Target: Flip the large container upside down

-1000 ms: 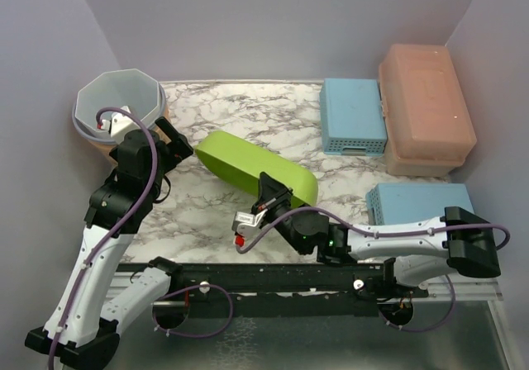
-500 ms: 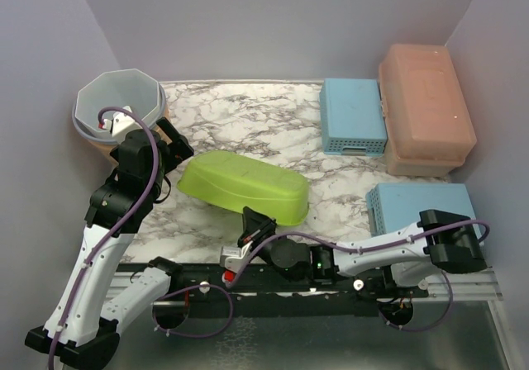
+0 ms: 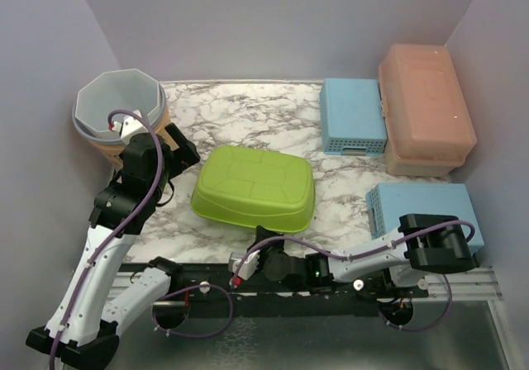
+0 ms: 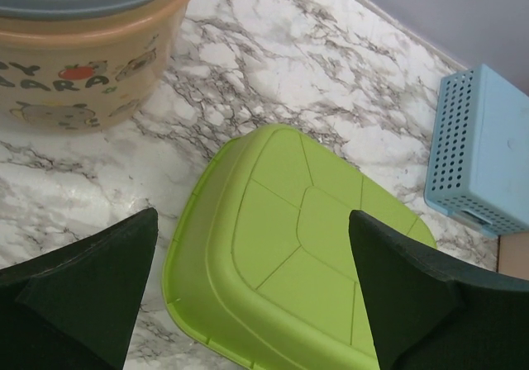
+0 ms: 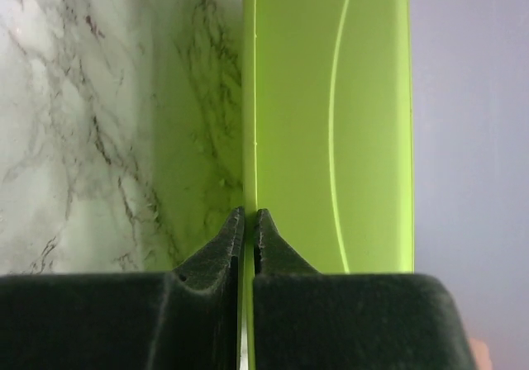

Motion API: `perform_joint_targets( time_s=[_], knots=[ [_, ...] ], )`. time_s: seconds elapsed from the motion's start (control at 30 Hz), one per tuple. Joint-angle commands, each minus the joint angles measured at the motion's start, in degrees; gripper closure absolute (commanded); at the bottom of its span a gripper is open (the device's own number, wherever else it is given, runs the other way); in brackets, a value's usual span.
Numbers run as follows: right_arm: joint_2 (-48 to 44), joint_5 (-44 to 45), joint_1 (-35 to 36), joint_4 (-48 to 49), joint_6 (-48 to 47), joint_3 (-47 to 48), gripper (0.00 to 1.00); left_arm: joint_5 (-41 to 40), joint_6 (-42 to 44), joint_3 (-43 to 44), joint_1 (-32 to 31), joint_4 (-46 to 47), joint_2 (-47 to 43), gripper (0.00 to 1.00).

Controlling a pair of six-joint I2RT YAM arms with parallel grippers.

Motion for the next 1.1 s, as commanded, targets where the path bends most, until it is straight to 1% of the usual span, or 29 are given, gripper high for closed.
perform_joint_targets(
  time_s=[0.0,0.03,0.13,0.2,0.33,0.47,0.57,0.63,0.7,0.73,0.8,0.83,0.97,1.07],
  knots=[
    [1.5,2.7,0.4,-1.2,7.1,-1.9,0.99,4.1,0.3,-3.4,0.1,1.6,-1.1,0.01],
    [2.0,3.2,0.4,-1.4,8.6,-1.8,0.99,4.7,0.2,-4.0,0.1,1.7,-1.3,0.01],
    [3.7,6.8,0.4,2.8,11.8,-2.4,0.99,6.0,0.1,-5.7,0.2,1.9,-1.9,0.01],
    [4.7,6.8,0.5,4.0,13.4,-2.1,0.99,5.8,0.1,-7.3,0.2,2.2,-2.4,0.01],
    [8.0,7.9,0.6,0.2,19.4,1.4,0.99,6.6,-0.1,-9.5,0.2,2.2,-2.7,0.01],
    [9.9,10.4,0.8,0.0,24.3,2.7,0.99,6.8,-0.2,-10.9,0.2,2.3,-2.8,0.01],
    [9.9,9.7,0.8,-0.2,26.8,2.6,0.94,5.8,0.1,-11.4,0.2,2.4,-3.0,0.01],
    [10.0,9.2,0.8,-0.3,27.4,2.5,0.92,5.7,0.3,-11.5,0.2,2.5,-2.9,0.01],
    [9.9,8.2,0.8,-1.1,28.0,2.5,0.89,5.8,0.4,-11.5,0.2,2.5,-2.5,0.01],
    [9.7,7.3,0.9,-2.4,28.8,2.8,0.85,6.0,0.4,-11.6,0.1,2.6,-2.3,0.01],
    [9.0,5.0,0.9,-5.4,30.8,3.4,0.64,6.5,0.2,-11.8,0.2,2.8,-2.0,0.01],
    [8.6,4.3,1.0,-5.6,31.4,3.2,0.60,6.7,-0.1,-12.0,0.2,2.9,-1.9,0.01],
    [6.2,3.3,1.3,-4.2,31.6,2.2,0.52,7.3,-0.9,-12.8,0.2,3.2,-2.3,0.01],
    [2.5,2.0,1.4,-2.2,30.7,1.6,0.51,7.7,-1.5,-13.9,0.2,3.6,-2.7,0.01]
  ],
)
